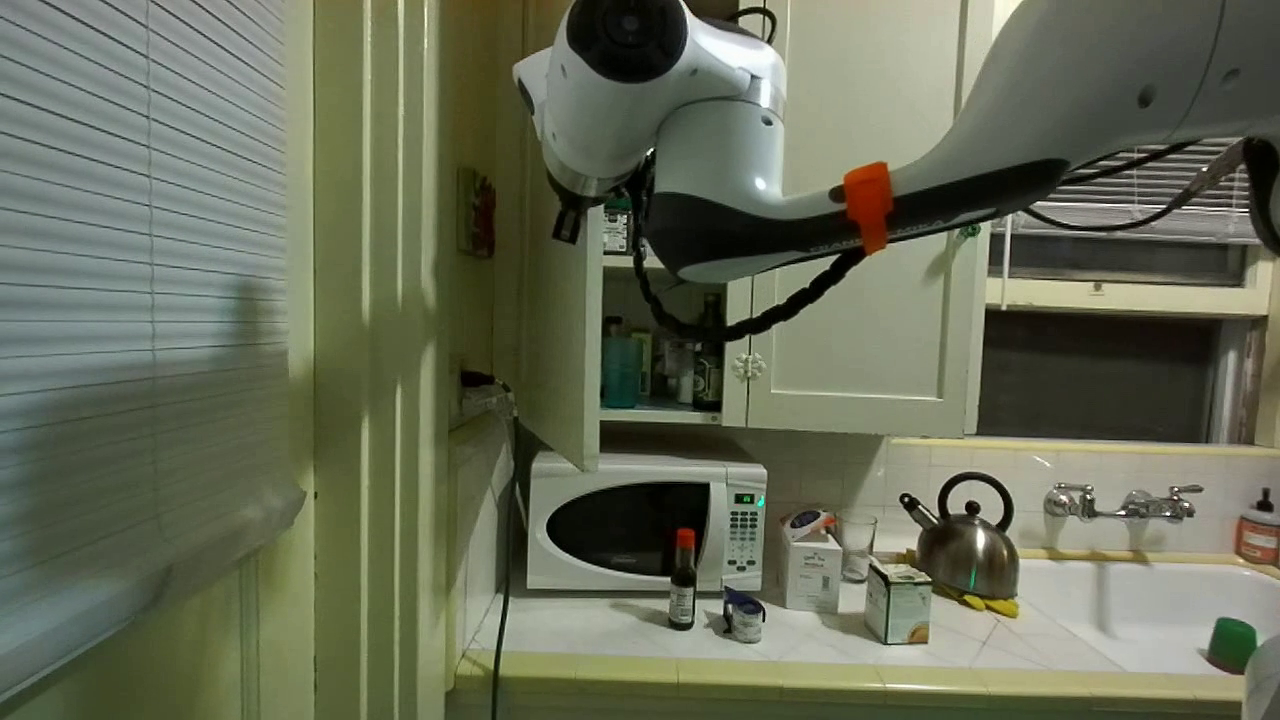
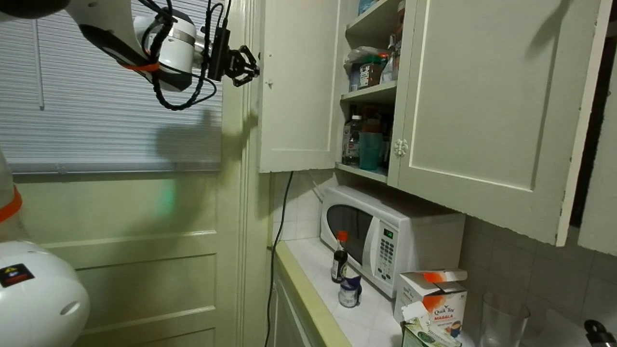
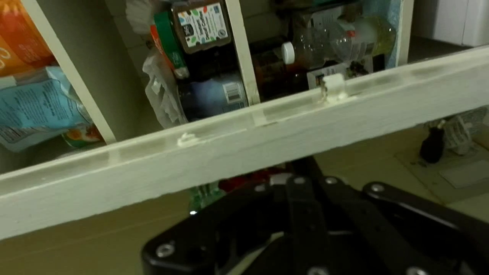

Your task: Close the left upper cabinet door.

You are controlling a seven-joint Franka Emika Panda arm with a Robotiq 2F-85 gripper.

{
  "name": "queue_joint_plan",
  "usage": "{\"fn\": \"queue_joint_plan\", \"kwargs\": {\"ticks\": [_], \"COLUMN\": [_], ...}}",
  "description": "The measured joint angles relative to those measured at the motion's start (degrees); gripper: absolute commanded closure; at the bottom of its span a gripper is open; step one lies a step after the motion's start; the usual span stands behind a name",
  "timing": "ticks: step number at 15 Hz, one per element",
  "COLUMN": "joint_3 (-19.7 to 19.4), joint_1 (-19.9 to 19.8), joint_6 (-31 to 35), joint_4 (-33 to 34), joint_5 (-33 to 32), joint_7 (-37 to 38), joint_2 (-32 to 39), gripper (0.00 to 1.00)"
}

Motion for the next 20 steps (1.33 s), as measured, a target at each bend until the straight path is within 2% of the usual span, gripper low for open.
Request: {"fn": "queue_joint_plan", "kwargs": {"ticks": [6, 9, 13, 16, 20], "joint_3": [-2.4, -4.2, -5.7, -5.1, -4.6], "joint_1": [0.1, 0.2, 1.9, 4.5, 4.3], "joint_6": [-5.2, -5.3, 0.9, 5.2, 6.3], "joint_4": [-8.6, -13.1, -15.2, -15.0, -15.0], "joint_5": [2.0, 1.9, 2.7, 6.5, 8.1], "joint_7": [0.1, 1.1, 5.8, 7.7, 8.2], "joint_2": [-9.6, -14.6, -17.4, -17.2, -17.0], "gripper": [1.00, 1.00, 1.00, 1.00, 0.99]}}
